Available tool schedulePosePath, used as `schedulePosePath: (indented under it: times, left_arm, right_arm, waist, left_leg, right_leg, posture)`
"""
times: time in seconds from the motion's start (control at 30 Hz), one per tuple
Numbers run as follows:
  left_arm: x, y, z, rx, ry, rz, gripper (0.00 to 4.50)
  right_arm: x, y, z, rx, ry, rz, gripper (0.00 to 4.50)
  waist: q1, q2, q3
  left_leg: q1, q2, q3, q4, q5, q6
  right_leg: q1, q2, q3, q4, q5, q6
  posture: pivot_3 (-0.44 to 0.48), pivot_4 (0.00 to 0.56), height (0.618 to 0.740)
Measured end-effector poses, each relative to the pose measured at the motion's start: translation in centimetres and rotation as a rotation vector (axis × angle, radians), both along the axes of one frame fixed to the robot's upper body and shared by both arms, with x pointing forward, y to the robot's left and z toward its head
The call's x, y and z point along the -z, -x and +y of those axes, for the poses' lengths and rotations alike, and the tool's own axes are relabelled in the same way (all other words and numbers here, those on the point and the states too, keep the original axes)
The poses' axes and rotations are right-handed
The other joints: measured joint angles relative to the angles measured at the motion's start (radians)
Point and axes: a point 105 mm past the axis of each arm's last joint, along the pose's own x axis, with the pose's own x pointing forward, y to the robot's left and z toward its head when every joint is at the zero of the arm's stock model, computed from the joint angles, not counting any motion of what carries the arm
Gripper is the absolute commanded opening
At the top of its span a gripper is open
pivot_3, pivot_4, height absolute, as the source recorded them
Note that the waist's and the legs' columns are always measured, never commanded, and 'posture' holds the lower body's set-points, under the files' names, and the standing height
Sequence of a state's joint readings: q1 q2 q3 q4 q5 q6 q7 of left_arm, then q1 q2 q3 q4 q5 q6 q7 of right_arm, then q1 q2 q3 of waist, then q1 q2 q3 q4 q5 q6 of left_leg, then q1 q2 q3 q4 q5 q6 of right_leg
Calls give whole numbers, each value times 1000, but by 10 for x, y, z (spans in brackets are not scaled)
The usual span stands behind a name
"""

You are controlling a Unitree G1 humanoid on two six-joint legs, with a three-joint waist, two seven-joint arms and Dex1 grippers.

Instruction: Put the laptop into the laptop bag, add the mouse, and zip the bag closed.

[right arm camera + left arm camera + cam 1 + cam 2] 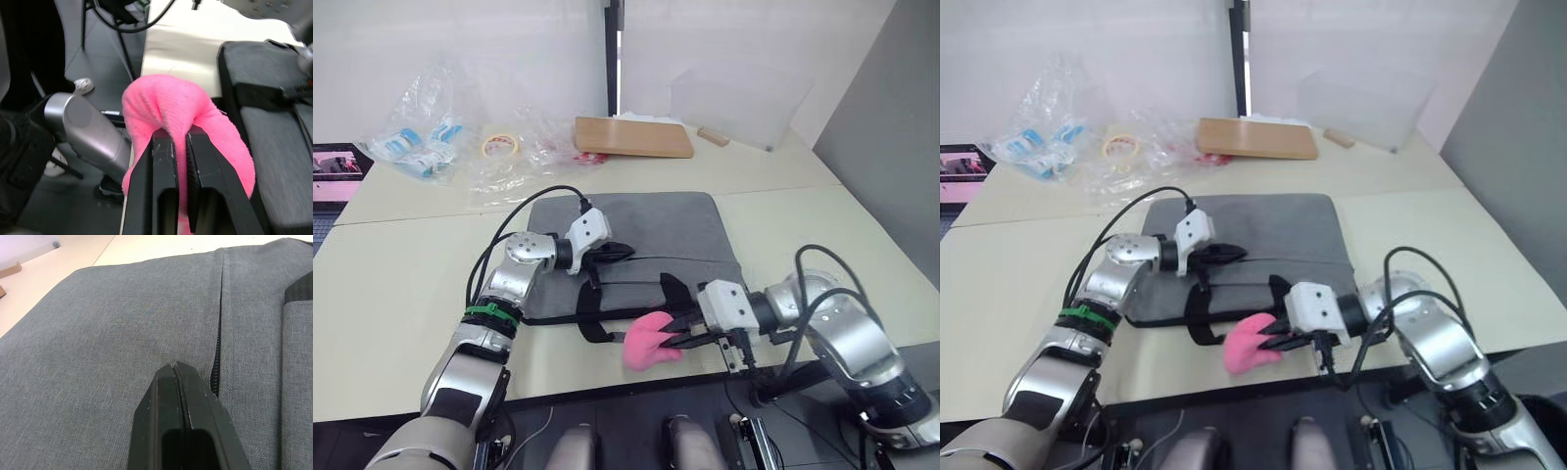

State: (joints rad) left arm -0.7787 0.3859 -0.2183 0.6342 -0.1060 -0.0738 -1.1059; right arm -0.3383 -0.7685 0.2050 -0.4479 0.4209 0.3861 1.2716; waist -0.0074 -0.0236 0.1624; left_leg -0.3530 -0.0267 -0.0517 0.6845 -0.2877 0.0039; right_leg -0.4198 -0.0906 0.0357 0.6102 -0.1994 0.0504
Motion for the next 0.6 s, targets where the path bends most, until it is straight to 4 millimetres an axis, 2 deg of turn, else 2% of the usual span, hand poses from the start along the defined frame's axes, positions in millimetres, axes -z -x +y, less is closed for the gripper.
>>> schedulePosePath:
  times: [0.17, 0.33, 0.6]
  left_arm:
    - [10, 3, 4, 5, -45, 7, 0]
    - [11, 5, 1, 30, -47, -10, 0]
    - [13, 5, 0, 44, -64, -36, 0]
  right_arm:
    - [-6, -4, -15, 176, -86, 128, 7]
    - [-14, -8, -32, 340, -185, 280, 7]
    - [-13, -6, -37, 416, -216, 321, 7]
  waist:
    - [7, 0, 0]
    - [19, 0, 0]
    - [20, 1, 0]
  left_leg:
    - [-1, -1, 0, 0, -1, 2]
    - [-1, -2, -1, 0, -3, 4]
    - [-1, -2, 0, 0, -3, 6]
  right_leg:
    - [-1, -1, 0, 0, 0, 0]
    - [-1, -2, 1, -1, 0, 0]
    - [0, -3, 1, -1, -1, 2]
  posture:
    - [0, 150, 740]
    - [0, 150, 740]
    - [0, 150, 740]
